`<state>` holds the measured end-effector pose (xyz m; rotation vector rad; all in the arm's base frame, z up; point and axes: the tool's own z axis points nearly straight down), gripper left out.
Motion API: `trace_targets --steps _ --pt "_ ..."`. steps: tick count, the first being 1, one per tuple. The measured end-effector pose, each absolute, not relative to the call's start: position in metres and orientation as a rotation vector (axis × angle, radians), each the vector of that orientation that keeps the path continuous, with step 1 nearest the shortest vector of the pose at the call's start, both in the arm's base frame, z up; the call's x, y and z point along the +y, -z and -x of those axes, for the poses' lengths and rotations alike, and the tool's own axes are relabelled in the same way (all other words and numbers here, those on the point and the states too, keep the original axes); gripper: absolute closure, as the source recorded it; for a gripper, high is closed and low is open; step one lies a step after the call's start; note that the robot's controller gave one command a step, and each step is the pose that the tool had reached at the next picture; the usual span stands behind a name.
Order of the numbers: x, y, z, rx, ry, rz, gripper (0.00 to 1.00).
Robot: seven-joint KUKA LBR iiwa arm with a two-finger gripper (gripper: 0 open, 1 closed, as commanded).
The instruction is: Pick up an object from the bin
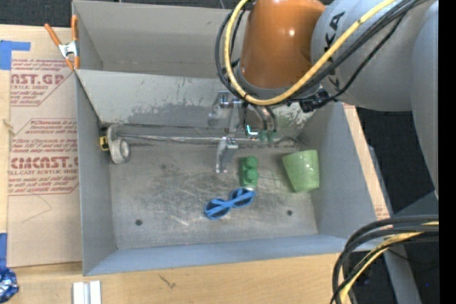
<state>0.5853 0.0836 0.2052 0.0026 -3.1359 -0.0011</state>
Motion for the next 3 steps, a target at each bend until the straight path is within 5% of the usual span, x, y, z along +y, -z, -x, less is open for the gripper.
trace_targets --steps 1,2,3 --pt "0.027 -0.072 -0.514 -3.153 0.003 -0.108 0.0" --pt "0.039 -0.101 -0.507 -3.144 0.003 -0.057 0.0" --pt "0.023 -0.106 -0.501 -3.14 0.001 0.044 0.0"
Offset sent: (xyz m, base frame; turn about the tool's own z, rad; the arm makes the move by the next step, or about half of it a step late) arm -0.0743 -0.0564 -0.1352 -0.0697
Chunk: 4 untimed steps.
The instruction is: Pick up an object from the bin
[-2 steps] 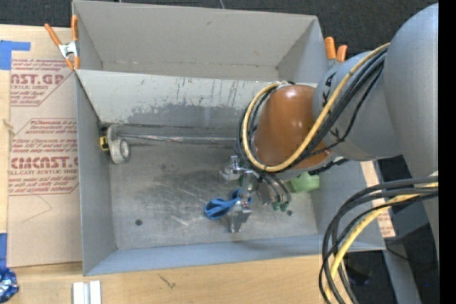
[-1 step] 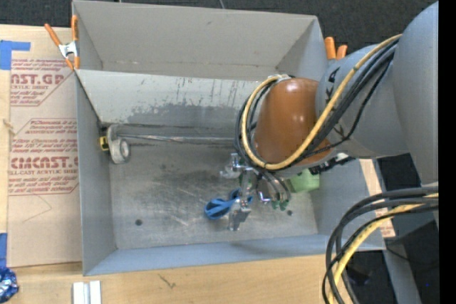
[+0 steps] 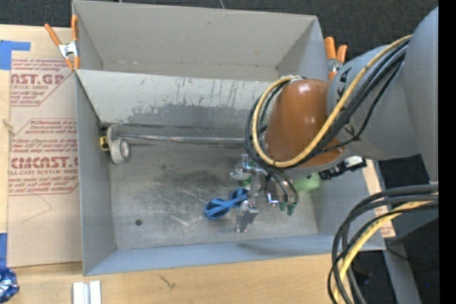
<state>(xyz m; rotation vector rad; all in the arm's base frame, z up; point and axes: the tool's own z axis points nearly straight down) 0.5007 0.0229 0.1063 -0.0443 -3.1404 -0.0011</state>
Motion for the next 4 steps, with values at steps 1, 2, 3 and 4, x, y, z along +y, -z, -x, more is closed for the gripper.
trace_targets --steps 1,2,3,4 --pt "0.022 -0.072 -0.489 -3.148 0.005 0.206 0.0" --pt "0.023 -0.074 -0.49 -3.141 0.003 0.205 0.0" --pt "0.023 -0.076 -0.491 -3.141 0.004 0.205 1.0" --pt "0.023 -0.102 -0.492 -3.137 0.002 0.204 1.0"
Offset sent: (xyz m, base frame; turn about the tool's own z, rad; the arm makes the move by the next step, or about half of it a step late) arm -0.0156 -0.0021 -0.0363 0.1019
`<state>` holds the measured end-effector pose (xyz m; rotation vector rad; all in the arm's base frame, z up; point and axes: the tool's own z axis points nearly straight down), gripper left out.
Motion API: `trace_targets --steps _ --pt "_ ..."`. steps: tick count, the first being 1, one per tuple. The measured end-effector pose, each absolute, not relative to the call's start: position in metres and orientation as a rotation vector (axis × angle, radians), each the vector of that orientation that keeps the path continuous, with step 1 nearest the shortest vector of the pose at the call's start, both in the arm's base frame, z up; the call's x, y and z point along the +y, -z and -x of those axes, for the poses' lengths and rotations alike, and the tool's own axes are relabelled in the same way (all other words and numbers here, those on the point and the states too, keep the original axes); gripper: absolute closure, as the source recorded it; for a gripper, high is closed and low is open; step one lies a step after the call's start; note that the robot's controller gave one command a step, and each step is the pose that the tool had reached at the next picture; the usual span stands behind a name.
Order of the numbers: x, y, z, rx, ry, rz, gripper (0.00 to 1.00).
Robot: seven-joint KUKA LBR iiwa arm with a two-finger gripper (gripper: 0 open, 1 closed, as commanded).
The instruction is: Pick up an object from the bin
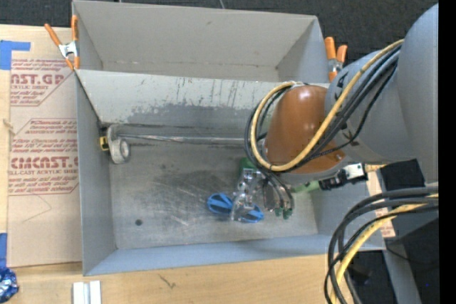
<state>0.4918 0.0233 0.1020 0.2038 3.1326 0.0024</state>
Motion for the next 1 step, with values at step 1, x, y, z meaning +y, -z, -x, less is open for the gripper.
trace_targets --steps 1 --pt "0.024 -0.106 -0.4918 3.135 -0.002 -0.203 1.0"
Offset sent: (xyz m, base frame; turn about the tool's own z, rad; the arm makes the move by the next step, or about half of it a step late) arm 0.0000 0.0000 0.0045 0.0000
